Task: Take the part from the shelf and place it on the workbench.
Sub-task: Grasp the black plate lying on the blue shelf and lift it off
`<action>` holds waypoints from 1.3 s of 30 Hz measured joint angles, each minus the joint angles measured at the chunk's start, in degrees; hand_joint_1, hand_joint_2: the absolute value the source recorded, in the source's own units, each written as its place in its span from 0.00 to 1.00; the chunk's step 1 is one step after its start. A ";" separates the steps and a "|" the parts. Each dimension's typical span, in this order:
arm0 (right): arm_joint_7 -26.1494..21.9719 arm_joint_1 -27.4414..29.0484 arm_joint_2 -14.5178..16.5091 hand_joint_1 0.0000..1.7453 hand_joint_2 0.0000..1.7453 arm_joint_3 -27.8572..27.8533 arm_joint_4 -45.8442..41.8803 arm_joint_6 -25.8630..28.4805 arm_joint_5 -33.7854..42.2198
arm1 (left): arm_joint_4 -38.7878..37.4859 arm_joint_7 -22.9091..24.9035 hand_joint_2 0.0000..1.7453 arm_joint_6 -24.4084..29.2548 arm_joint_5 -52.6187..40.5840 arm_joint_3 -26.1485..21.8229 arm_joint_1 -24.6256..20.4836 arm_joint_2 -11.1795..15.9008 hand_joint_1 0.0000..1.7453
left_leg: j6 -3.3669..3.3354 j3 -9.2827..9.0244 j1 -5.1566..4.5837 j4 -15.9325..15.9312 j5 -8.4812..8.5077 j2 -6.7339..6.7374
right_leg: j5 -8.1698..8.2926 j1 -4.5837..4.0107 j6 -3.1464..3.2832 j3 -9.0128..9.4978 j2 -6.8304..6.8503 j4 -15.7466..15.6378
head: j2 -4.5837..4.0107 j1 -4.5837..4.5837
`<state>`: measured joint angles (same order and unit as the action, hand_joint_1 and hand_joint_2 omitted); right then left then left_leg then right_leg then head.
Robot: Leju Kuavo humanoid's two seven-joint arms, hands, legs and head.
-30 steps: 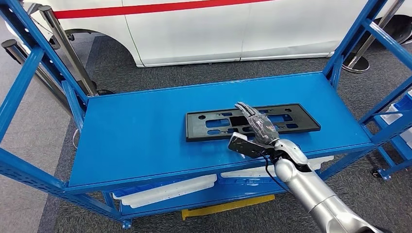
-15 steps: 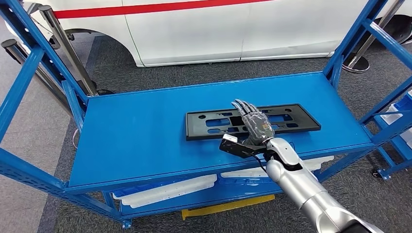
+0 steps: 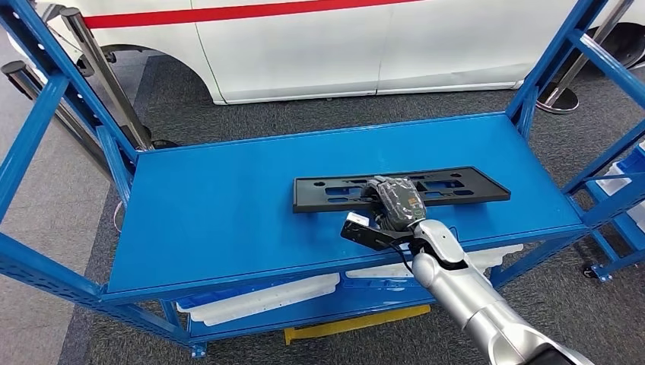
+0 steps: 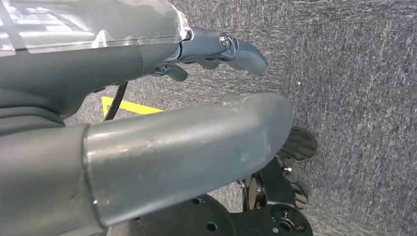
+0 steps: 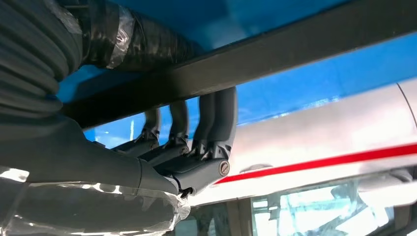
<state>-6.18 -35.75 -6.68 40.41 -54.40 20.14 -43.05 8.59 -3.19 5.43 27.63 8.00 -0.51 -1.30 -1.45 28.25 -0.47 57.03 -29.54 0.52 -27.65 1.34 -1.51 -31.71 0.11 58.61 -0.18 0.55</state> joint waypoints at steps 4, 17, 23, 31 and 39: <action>-0.01 -0.51 0.04 1.00 1.00 0.00 0.02 0.08 -0.02 | 0.00 0.00 0.00 -0.01 0.00 0.00 0.00 0.00 0.00 | 0.00 -0.02 0.00 0.00 0.00 0.01 | 0.00 0.00 0.00 0.01 -0.01 0.00 | 0.00 0.00; -0.14 -0.63 0.06 1.00 1.00 0.00 -0.01 0.18 -0.72 | 0.00 -0.89 1.00 -0.84 0.51 0.00 0.04 -0.02 0.00 | 0.00 -0.13 0.00 0.01 0.00 0.01 | 0.01 0.00 0.01 0.09 -0.02 0.00 | 0.00 0.00; -0.04 -0.46 0.04 1.00 1.00 0.00 -0.01 0.17 -1.09 | 0.00 -1.38 1.00 -1.32 1.26 -0.03 0.08 -0.02 0.00 | 0.00 -0.15 0.00 0.01 0.00 0.01 | 0.02 -0.01 0.01 0.10 -0.03 -0.01 | 0.00 0.00; 0.20 -0.30 0.04 1.00 1.00 0.00 -0.26 -0.19 -1.17 | 0.00 -1.00 1.00 -2.62 1.85 -0.11 0.09 -0.02 0.00 | 0.00 -0.17 0.00 0.01 0.00 0.01 | 0.02 0.00 0.01 0.13 -0.03 -0.01 | 0.00 0.00; 0.39 3.06 0.00 1.00 1.00 -0.74 -2.12 12.83 -8.73 | 0.00 -1.15 1.00 -3.22 2.21 -0.22 0.25 -0.04 0.00 | 0.00 -0.11 0.00 0.03 0.00 -0.02 | 0.02 -0.01 0.01 0.09 0.02 0.00 | 0.00 0.00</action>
<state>-5.79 -32.69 -6.68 39.67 -56.52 32.96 -51.77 8.59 -4.34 2.20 29.83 7.78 -0.27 -1.33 -1.44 28.14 -0.47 57.07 -29.54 0.50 -27.63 1.34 -1.49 -31.62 0.14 58.61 -0.17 0.55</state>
